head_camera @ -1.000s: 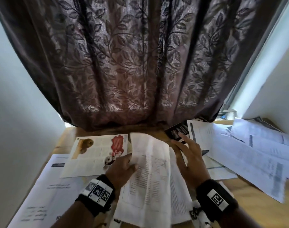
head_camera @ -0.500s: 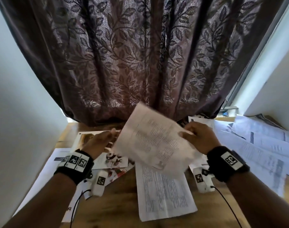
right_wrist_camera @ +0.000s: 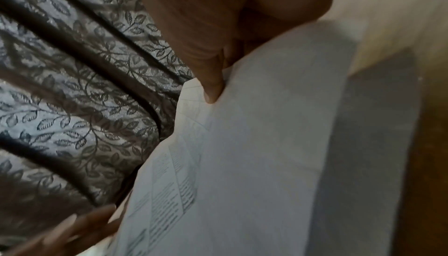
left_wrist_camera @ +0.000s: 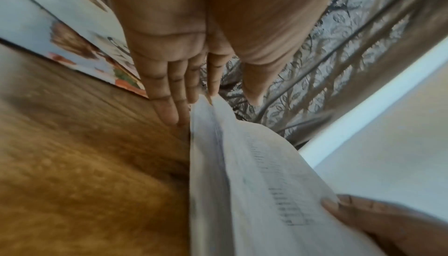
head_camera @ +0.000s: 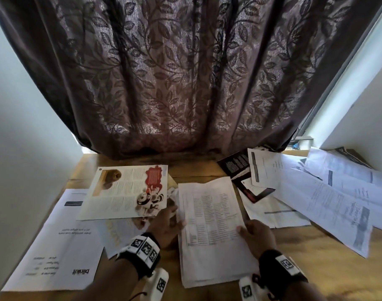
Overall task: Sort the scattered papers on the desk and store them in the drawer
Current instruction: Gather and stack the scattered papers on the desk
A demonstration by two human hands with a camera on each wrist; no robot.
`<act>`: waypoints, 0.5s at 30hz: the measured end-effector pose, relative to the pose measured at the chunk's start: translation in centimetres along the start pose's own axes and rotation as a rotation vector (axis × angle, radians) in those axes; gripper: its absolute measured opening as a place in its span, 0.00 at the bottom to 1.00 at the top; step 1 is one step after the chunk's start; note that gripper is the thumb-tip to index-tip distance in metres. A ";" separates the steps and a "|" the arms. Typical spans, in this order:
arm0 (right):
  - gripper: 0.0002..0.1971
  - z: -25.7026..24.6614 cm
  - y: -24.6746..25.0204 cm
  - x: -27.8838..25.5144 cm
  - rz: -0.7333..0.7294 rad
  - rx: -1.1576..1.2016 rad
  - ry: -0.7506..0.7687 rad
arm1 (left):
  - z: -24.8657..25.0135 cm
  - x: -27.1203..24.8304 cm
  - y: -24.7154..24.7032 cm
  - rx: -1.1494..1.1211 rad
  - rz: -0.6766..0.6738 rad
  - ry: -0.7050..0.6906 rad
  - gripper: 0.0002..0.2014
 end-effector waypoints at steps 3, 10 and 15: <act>0.13 -0.8 0.2 -0.1 0.037 -0.053 0.024 | -0.4 0.3 -0.9 0.185 -0.042 -0.044 0.42; 0.16 -1.3 0.1 -0.1 -0.003 -0.117 0.049 | -0.3 -0.8 -3.1 0.573 -0.199 -0.043 0.51; 0.31 -5.3 0.1 -1.8 0.092 -0.414 0.258 | -0.3 -1.1 -3.7 0.651 -0.187 -0.058 0.50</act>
Point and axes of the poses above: each hand's wrist, its own x-axis towards the middle knuckle, its own y-axis out of the back of the hand, z = x × y, the point moved 8 cm from there along x, towards the middle knuckle, and after that the axes turned 7 degrees about -x, right-handed, at the moved point
